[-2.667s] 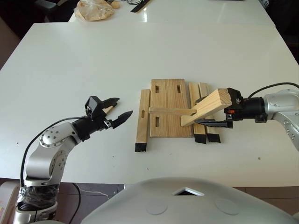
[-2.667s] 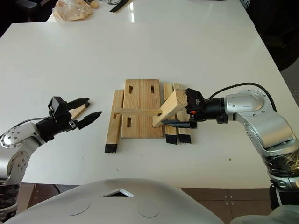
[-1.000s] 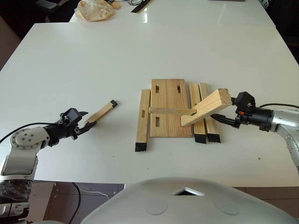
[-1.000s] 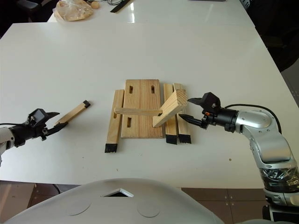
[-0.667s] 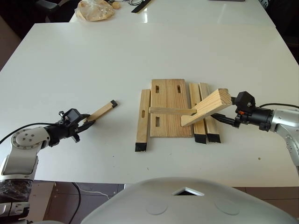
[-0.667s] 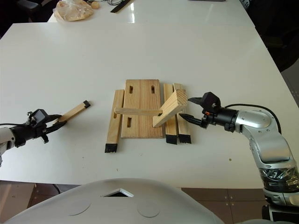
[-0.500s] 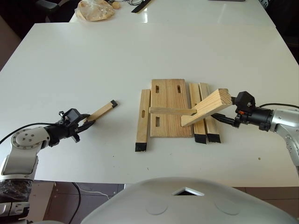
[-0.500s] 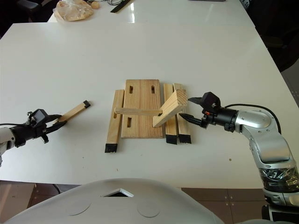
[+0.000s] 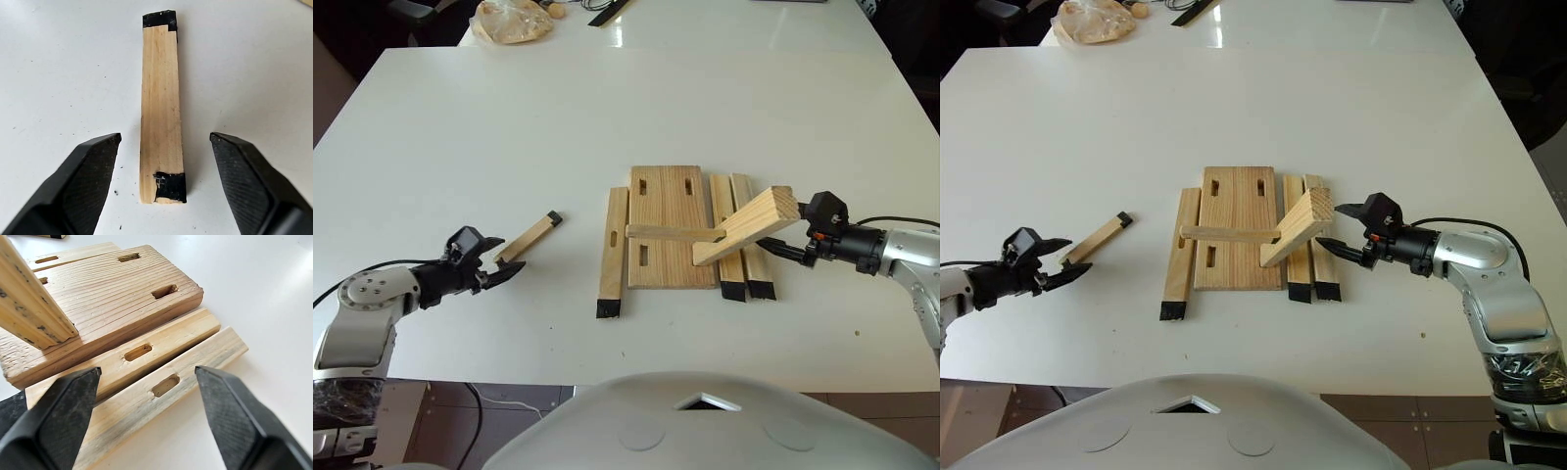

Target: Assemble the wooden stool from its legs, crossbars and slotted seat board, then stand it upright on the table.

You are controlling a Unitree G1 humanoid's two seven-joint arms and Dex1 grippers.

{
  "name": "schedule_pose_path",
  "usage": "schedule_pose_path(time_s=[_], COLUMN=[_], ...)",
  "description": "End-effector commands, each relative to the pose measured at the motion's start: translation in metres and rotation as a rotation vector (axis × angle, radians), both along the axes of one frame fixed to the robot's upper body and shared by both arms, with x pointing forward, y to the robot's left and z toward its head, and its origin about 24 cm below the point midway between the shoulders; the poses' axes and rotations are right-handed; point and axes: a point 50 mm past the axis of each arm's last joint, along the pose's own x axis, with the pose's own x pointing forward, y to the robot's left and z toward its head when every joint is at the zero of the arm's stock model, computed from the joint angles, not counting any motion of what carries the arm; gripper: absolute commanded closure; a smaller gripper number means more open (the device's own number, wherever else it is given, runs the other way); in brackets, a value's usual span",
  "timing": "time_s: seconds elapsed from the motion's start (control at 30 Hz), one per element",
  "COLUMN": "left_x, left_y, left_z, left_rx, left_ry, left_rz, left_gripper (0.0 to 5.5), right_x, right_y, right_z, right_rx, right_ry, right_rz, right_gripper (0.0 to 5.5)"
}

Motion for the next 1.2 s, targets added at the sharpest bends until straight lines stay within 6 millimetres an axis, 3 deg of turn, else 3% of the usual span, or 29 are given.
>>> schedule_pose_path(time_s=[0.03, 0.13, 0.33, 0.5, 0.7, 0.9, 1.07, 1.2], left_x=[0.019, 0.026, 0.025, 0.028, 0.025, 0.025, 0.023, 0.021], left_y=[0.001, -0.012, -0.026, -0.032, -0.037, -0.039, -0.039, -0.039], left_z=[0.04, 0.055, 0.04, 0.04, 0.034, 0.031, 0.029, 0.028], left_rx=[-0.046, -0.114, -0.115, -0.131, -0.135, -0.126, -0.114, -0.11], left_ry=[-0.125, -0.167, -0.135, -0.15, -0.146, -0.145, -0.144, -0.142], left_rz=[0.032, 0.007, -0.014, -0.017, -0.019, -0.023, -0.02, -0.016], left_gripper=[1.66, 1.66, 1.66, 1.66, 1.66, 1.66, 1.66, 1.66], right_x=[-0.001, -0.001, 0.0, -0.004, -0.004, -0.006, -0.003, -0.003], right_y=[-0.001, 0.001, 0.012, 0.019, 0.005, -0.015, -0.029, -0.026], right_z=[0.001, -0.001, -0.012, -0.022, -0.029, -0.043, -0.037, -0.028], right_rx=[-0.013, -0.002, 0.008, -0.013, -0.077, -0.278, -0.318, -0.238], right_ry=[-0.009, -0.005, 0.022, 0.059, 0.073, 0.064, 0.044, 0.055], right_rz=[-0.007, -0.01, -0.013, -0.003, -0.056, -0.03, -0.047, -0.06], right_gripper=[1.94, 1.94, 1.94, 1.94, 1.94, 1.94, 1.94, 1.94])
